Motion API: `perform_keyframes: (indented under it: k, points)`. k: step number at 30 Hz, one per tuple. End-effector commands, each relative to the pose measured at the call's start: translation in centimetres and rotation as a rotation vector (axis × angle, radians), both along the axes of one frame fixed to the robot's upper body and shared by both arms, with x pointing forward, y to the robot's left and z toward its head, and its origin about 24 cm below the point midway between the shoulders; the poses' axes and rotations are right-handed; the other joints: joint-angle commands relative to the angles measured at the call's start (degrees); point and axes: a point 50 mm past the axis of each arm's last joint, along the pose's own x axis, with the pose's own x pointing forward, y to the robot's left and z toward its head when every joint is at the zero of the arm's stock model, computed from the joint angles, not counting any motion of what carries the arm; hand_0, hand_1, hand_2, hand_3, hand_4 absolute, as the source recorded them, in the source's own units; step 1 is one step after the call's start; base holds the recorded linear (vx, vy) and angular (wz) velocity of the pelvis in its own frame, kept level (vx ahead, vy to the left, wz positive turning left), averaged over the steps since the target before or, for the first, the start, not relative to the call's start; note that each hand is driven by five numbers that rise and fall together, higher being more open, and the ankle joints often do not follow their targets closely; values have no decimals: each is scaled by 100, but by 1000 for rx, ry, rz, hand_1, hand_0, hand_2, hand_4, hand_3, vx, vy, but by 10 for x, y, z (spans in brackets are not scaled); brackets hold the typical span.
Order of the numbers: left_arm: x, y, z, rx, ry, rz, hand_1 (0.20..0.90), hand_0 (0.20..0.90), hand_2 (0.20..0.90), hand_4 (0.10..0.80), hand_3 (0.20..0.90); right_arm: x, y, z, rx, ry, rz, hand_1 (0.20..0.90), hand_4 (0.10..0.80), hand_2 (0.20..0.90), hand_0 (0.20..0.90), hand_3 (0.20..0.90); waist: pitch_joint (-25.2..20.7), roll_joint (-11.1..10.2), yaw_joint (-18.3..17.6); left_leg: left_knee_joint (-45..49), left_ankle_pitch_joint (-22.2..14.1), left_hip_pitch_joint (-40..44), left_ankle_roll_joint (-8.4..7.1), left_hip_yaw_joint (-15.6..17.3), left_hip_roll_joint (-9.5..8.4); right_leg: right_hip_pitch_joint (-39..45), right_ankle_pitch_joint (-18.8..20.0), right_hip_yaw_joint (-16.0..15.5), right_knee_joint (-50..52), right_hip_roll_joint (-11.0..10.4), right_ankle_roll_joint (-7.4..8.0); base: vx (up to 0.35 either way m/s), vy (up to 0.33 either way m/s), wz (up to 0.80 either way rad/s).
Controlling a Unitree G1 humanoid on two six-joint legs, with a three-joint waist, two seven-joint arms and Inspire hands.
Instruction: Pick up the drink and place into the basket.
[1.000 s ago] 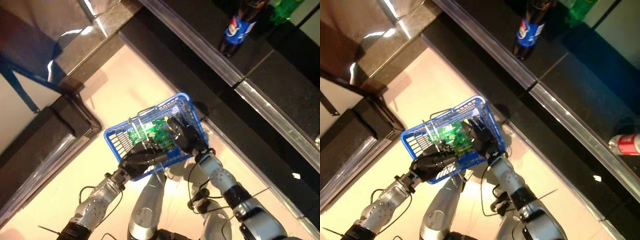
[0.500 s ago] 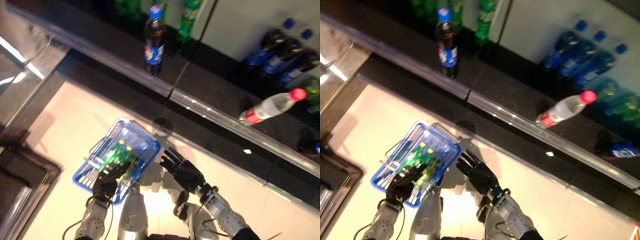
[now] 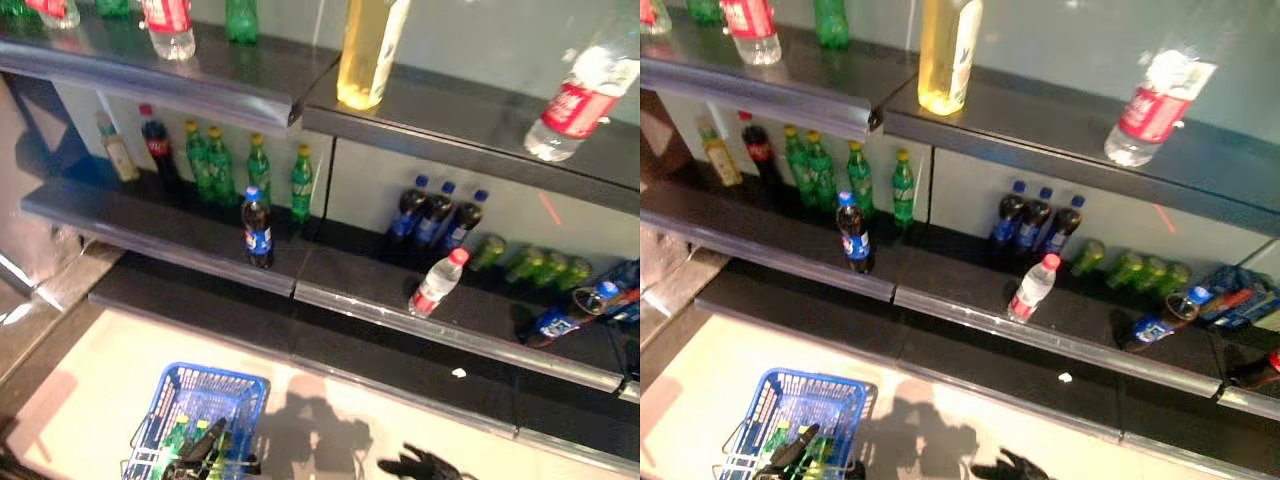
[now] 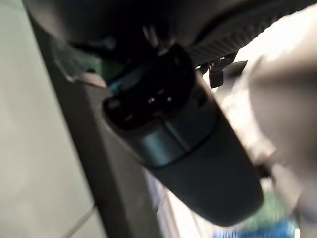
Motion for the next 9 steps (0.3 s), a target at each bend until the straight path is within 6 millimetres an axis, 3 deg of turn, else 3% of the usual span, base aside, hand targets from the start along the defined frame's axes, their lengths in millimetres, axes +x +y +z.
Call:
perform_keyframes:
  k: [1, 9]
  points:
    - [12, 3, 6, 103, -49, -172, 300, 300, 300, 100, 200, 0, -11, 1, -67, 37, 43, 900, 800, 900, 900, 900, 21, 318, -15, -8, -51, 86, -205, 9, 375, -182, 573, -38, -134, -352, 114, -24, -5, -14]
    - [7, -10, -1, 67, -2, -194, 300, 300, 300, 100, 200, -19, -11, -2, -81, 121, -18, 900, 800, 900, 900, 900, -72, 368, -125, -9, -134, 144, -233, 111, 407, -146, 713, -64, -349, -420, 181, -25, -9, -7]
